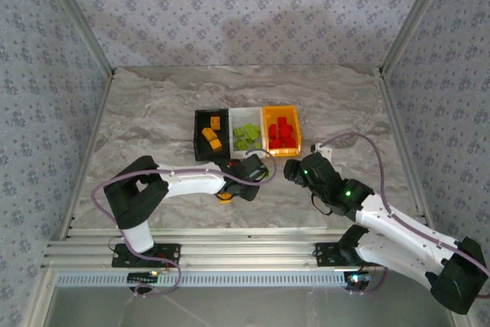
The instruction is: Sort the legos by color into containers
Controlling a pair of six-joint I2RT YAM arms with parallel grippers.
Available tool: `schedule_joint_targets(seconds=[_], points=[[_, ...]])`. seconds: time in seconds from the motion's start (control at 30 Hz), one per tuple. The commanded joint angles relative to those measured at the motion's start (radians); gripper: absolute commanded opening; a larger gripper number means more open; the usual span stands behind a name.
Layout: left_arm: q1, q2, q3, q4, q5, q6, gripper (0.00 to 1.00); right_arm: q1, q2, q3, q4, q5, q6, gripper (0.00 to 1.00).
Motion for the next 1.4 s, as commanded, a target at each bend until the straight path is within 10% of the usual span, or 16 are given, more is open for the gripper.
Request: schedule_joint_targets(seconds=[0.0, 0.23, 0.47, 0.9, 1.1, 1.37], points=[[-0.003, -0.026, 0.016, -0.014, -0.053, -0.006, 0.42, -0.006, -0.008, -0.001, -0.019, 0.022, 0.013, 0.77], [0.078, -0.228, -0.070, -0.027, -0.094, -0.041, 0.34, -0.004, 0.023, -0.002, 0.013, 0.011, 0.004, 0.77], [0.343, -0.407, -0.091, -0.032, -0.064, -0.045, 0.36, 0.041, 0.115, 0.000, 0.076, 0.013, 0.023, 0.77], [0.555, -0.080, 0.199, -0.020, 0.049, 0.000, 0.35, 0.093, 0.243, 0.021, 0.137, 0.019, 0.041, 0.77], [0.552, -0.063, 0.233, -0.018, 0.086, -0.031, 0.69, 0.102, 0.342, 0.042, 0.188, 0.022, 0.053, 0.80], [0.456, -0.332, 0.186, -0.026, 0.108, -0.063, 0.86, 0.116, 0.559, 0.141, 0.262, 0.015, 0.039, 0.79]])
